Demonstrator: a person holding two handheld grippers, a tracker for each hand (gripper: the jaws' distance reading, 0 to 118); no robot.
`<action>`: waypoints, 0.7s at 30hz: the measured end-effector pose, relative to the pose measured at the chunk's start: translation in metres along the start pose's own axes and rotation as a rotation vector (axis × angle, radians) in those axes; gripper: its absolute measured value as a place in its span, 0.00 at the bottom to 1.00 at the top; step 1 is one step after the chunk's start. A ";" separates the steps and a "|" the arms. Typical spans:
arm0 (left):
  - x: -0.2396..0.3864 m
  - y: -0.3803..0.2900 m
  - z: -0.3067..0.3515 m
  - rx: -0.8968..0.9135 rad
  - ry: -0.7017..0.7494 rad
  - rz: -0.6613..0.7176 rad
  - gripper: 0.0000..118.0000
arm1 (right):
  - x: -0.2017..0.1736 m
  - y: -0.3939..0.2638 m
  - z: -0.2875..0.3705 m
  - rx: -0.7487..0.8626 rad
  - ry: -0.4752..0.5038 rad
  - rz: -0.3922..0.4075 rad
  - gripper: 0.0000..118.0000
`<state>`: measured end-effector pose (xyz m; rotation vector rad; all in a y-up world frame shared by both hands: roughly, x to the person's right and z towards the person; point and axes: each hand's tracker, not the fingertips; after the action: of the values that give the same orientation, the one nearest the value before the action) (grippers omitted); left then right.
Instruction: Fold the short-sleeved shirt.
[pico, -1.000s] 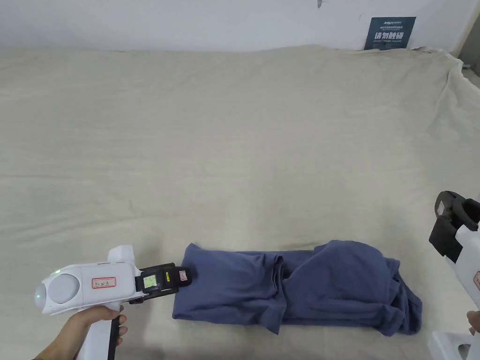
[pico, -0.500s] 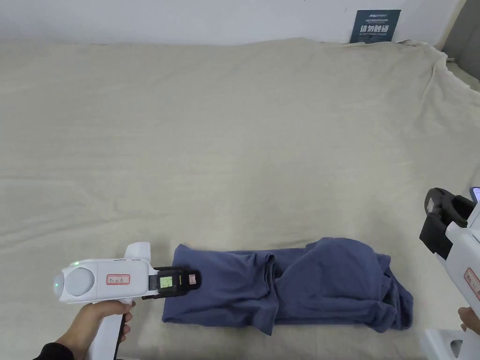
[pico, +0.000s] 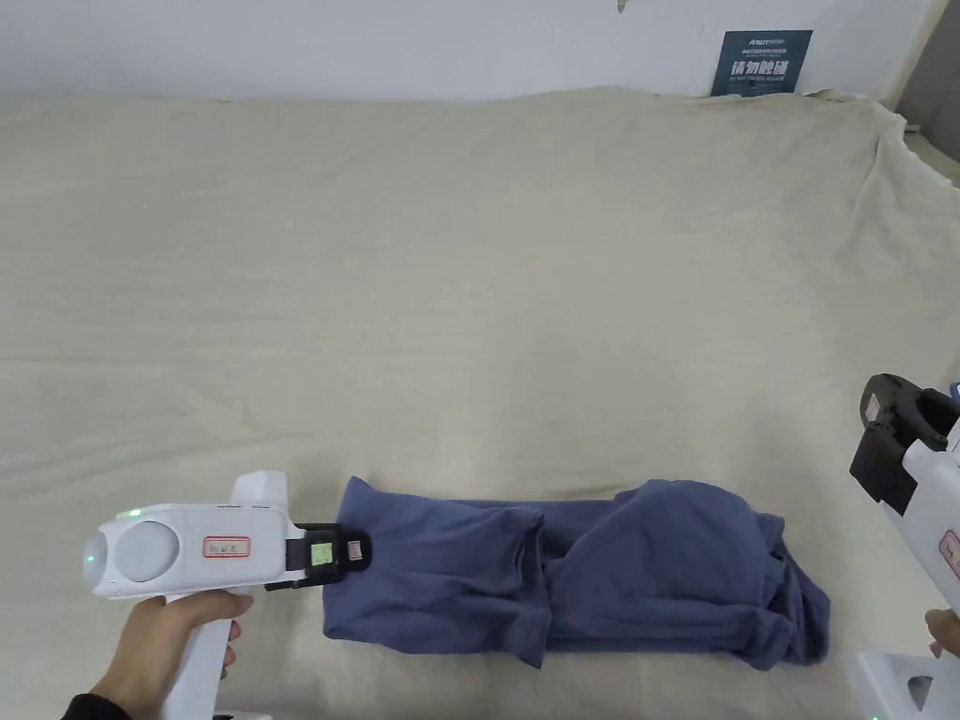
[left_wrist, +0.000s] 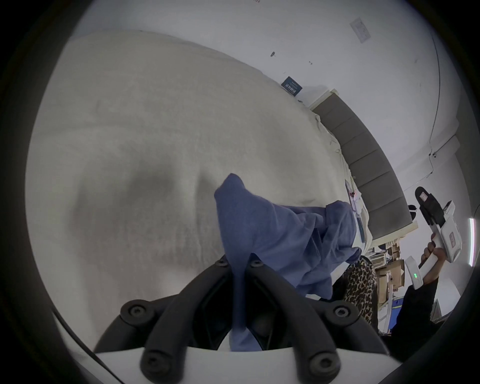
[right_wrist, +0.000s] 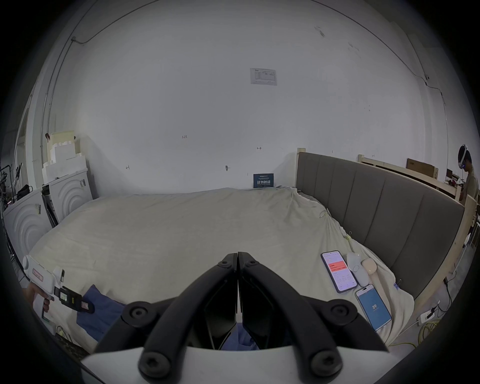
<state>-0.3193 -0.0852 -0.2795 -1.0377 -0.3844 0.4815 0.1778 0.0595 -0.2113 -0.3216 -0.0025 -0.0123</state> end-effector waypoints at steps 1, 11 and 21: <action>-0.003 -0.001 0.008 0.010 0.007 0.012 0.04 | 0.000 0.001 0.000 0.003 0.002 -0.001 0.00; -0.038 -0.007 0.097 0.072 0.178 0.066 0.04 | -0.004 0.003 0.001 0.021 0.042 -0.015 0.00; 0.074 0.013 0.094 0.059 0.085 0.039 0.04 | 0.002 0.002 0.005 0.033 0.066 -0.038 0.00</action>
<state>-0.3090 0.0290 -0.2423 -1.0060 -0.2736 0.4789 0.1797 0.0627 -0.2072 -0.2878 0.0562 -0.0600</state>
